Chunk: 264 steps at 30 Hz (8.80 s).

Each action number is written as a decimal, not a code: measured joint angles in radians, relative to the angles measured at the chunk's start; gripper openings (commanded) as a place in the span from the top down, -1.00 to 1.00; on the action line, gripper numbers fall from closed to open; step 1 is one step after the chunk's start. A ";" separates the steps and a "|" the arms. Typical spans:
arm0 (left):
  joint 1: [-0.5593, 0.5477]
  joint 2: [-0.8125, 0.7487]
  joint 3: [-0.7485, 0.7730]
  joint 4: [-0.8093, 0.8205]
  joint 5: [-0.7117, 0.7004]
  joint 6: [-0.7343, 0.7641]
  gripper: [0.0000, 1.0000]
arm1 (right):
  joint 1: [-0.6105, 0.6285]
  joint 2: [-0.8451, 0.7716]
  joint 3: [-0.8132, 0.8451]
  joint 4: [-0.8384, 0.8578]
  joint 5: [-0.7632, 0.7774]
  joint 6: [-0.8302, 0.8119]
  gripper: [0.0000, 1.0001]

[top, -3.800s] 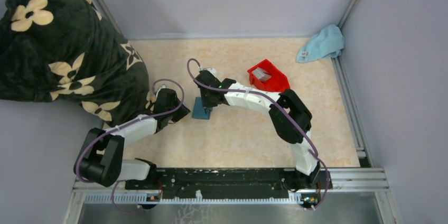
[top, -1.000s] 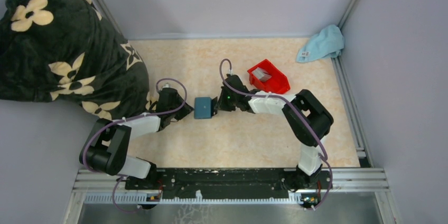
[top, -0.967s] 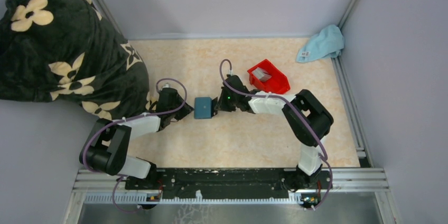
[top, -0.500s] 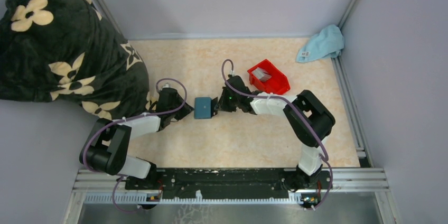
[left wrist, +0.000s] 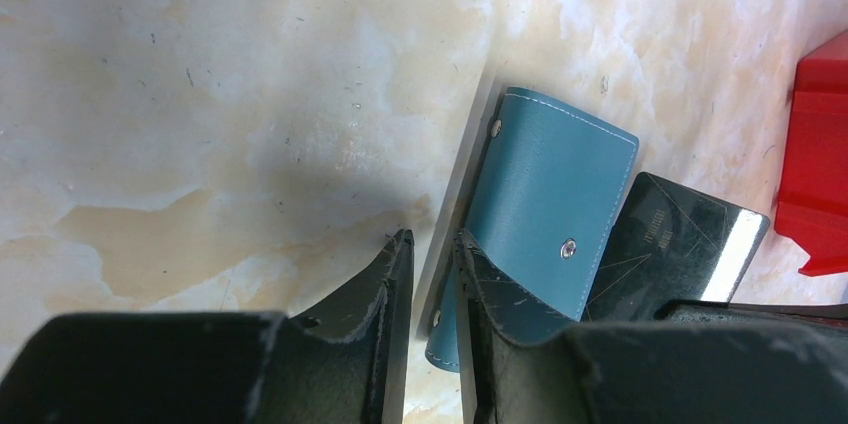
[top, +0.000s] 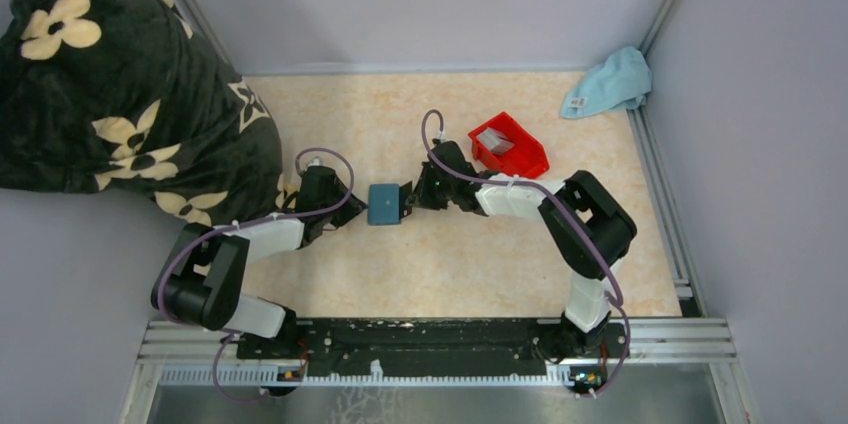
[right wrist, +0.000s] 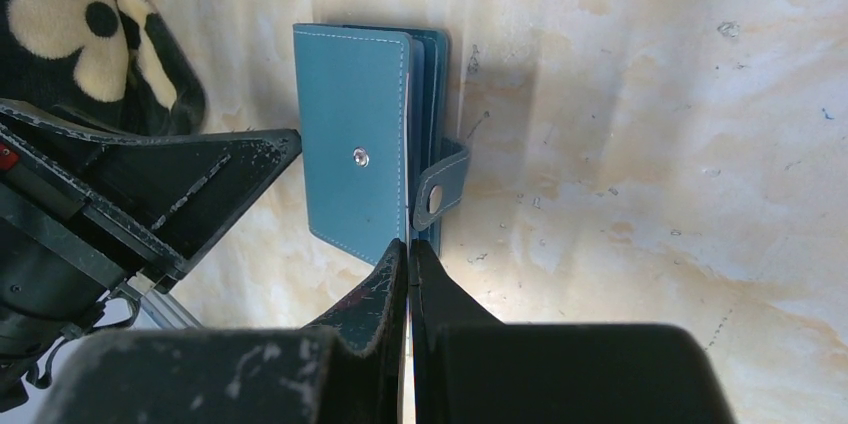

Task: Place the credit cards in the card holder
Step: Open the card holder at the center of the board.

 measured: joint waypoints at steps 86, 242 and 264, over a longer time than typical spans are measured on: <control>0.003 0.029 0.002 0.043 0.024 0.005 0.48 | -0.023 0.010 -0.136 0.238 -0.078 0.034 1.00; -0.212 0.245 0.175 0.095 0.045 -0.037 0.61 | -0.028 -0.119 -0.182 0.095 0.047 -0.102 1.00; -0.215 0.235 0.161 0.094 0.089 -0.030 0.61 | 0.106 -0.079 0.097 -0.221 0.245 -0.267 1.00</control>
